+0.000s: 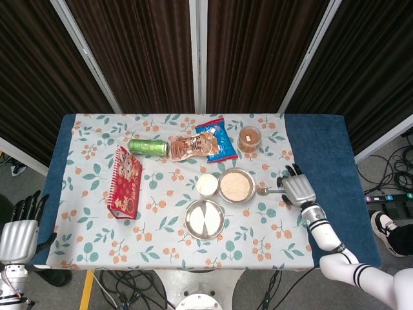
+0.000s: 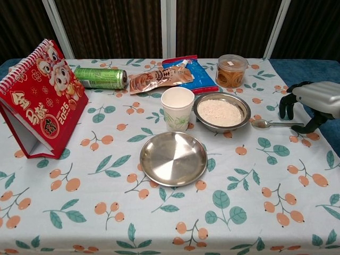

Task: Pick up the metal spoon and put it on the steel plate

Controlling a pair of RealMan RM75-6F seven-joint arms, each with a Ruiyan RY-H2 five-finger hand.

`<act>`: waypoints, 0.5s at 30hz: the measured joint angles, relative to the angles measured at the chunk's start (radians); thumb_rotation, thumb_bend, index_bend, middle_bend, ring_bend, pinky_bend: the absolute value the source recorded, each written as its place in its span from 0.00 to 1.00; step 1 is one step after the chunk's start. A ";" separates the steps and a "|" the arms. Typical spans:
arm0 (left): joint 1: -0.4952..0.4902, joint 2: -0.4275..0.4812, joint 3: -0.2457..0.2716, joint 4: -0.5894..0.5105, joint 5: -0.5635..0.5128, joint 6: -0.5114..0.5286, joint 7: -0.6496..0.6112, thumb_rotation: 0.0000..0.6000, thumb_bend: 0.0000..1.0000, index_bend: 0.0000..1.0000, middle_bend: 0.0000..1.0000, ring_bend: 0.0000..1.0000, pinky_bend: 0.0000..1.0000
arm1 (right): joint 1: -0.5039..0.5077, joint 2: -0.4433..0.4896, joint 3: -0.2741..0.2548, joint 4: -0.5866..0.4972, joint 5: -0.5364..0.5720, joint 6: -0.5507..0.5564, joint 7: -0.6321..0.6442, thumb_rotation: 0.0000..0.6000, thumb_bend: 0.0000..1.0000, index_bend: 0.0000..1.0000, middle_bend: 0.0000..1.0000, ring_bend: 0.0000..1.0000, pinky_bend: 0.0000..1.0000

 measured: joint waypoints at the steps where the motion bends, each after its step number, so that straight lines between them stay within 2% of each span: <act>1: 0.000 0.000 0.000 0.000 0.000 -0.001 0.000 1.00 0.26 0.13 0.10 0.05 0.11 | 0.002 -0.004 0.000 0.007 -0.002 0.001 0.007 1.00 0.27 0.42 0.45 0.08 0.05; 15: 0.004 -0.001 0.001 0.000 0.001 0.006 0.001 1.00 0.26 0.13 0.10 0.05 0.11 | 0.016 -0.015 -0.008 0.031 -0.009 -0.006 0.036 1.00 0.27 0.47 0.50 0.11 0.05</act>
